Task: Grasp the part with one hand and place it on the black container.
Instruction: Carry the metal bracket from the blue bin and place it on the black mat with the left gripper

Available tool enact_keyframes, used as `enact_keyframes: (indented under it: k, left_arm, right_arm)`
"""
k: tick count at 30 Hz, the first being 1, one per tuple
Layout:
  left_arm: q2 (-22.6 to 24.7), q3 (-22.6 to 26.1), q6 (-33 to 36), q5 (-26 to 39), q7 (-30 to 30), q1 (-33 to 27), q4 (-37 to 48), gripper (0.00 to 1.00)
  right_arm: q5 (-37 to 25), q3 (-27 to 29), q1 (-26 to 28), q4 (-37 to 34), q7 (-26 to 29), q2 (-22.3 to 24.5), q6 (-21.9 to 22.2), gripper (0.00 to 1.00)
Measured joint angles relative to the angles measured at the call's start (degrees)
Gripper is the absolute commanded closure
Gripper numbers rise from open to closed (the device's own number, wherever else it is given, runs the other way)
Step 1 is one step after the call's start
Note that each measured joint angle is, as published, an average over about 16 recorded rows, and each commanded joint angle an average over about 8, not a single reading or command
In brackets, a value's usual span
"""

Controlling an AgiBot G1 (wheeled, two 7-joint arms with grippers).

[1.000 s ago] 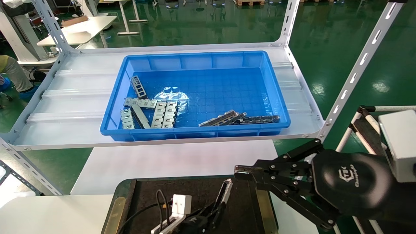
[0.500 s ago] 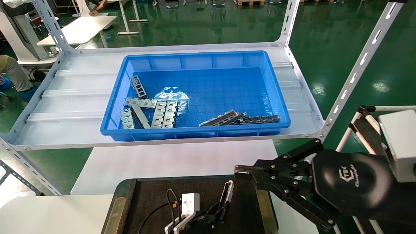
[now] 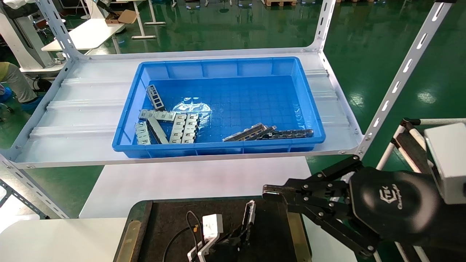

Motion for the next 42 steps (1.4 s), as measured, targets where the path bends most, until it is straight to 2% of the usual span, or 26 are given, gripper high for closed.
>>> enact_keyframes:
  k: [5, 6, 7, 8, 13, 14, 15, 16, 28, 35, 42]
  left_arm:
    - [0.0, 4.97, -3.89, -5.56, 0.13, -1.71, -0.32, 1.0]
    - [-0.01, 5.94, -4.64, -6.76, 0.27, -2.05, -0.43, 0.98]
    - [-0.02, 6.88, -5.37, -7.98, 0.44, -2.39, -0.56, 0.94]
    - [-0.02, 7.79, -6.09, -9.2, 0.64, -2.72, -0.71, 0.85]
    - [-0.08, 11.96, -9.51, -15.4, 1.96, -4.36, -1.79, 0.22]
    - [-0.09, 12.72, -10.16, -16.62, 2.27, -4.68, -2.06, 0.11]
    - [-0.1, 13.46, -10.81, -17.84, 2.6, -5.0, -2.35, 0.03]
    - [-0.11, 14.16, -11.43, -19.0, 2.94, -5.31, -2.65, 0.0]
    - [-0.26, 20.18, -17.15, -29.83, 6.4, -8.54, -6.24, 0.0]
    - [-0.29, 21.75, -18.8, -32.52, 7.08, -9.7, -7.68, 0.0]
    - [-0.38, 22.21, -19.39, -32.56, 6.63, -10.41, -8.6, 0.0]
  right_arm:
    - [0.01, -0.02, 0.0, 0.0, -0.01, 0.01, 0.01, 1.0]
    - [0.01, -0.02, 0.0, 0.0, -0.01, 0.01, 0.01, 0.97]
    - [0.02, -0.02, 0.0, 0.0, -0.01, 0.01, 0.01, 0.88]
    - [0.02, -0.03, 0.01, 0.0, -0.01, 0.01, 0.01, 0.75]
    - [0.03, -0.04, 0.01, 0.0, -0.02, 0.02, 0.02, 0.13]
    - [0.03, -0.04, 0.01, 0.0, -0.02, 0.02, 0.02, 0.03]
    - [0.03, -0.05, 0.01, 0.0, -0.02, 0.02, 0.02, 0.0]
    - [0.03, -0.05, 0.01, 0.0, -0.03, 0.02, 0.02, 0.0]
    - [0.06, -0.09, 0.02, 0.0, -0.04, 0.04, 0.04, 0.0]
    - [0.07, -0.11, 0.02, 0.0, -0.05, 0.04, 0.05, 0.0]
    - [0.09, -0.13, 0.03, 0.0, -0.07, 0.05, 0.06, 0.0]
